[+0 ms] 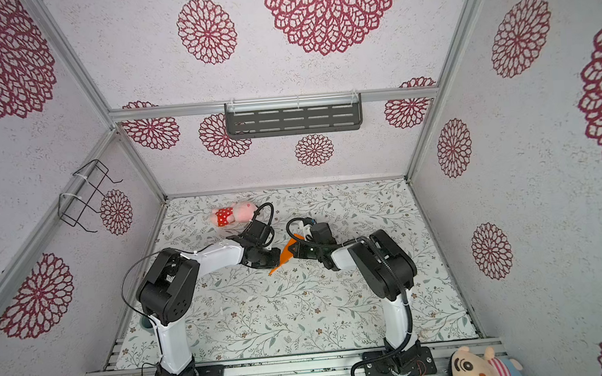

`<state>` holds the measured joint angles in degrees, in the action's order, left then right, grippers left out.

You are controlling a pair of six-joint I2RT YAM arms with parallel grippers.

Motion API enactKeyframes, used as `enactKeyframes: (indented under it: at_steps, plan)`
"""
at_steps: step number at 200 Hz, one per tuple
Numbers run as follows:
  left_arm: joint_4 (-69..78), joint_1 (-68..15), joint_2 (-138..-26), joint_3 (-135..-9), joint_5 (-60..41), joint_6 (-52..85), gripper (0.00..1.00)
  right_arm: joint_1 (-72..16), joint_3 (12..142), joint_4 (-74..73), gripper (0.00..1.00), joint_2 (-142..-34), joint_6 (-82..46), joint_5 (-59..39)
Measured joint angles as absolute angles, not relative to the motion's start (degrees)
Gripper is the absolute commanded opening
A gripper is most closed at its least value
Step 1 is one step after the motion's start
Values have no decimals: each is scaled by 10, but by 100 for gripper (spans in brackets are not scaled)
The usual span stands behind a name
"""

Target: Fold a paper plane with a square sheet of paper (pick it up from the middle)

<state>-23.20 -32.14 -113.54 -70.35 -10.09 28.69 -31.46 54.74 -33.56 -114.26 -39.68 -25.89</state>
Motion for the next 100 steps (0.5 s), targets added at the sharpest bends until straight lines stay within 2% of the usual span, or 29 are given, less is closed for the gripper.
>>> enactKeyframes:
  at_steps: [46,100]
  plan:
    - [-232,-321,-1135,-703,-101,286,0,-310,542,-356,0,-1176,-419,-278]
    - [-232,-321,-1135,-703,-101,286,0,-220,535,-377,0,-1184,-436,-288]
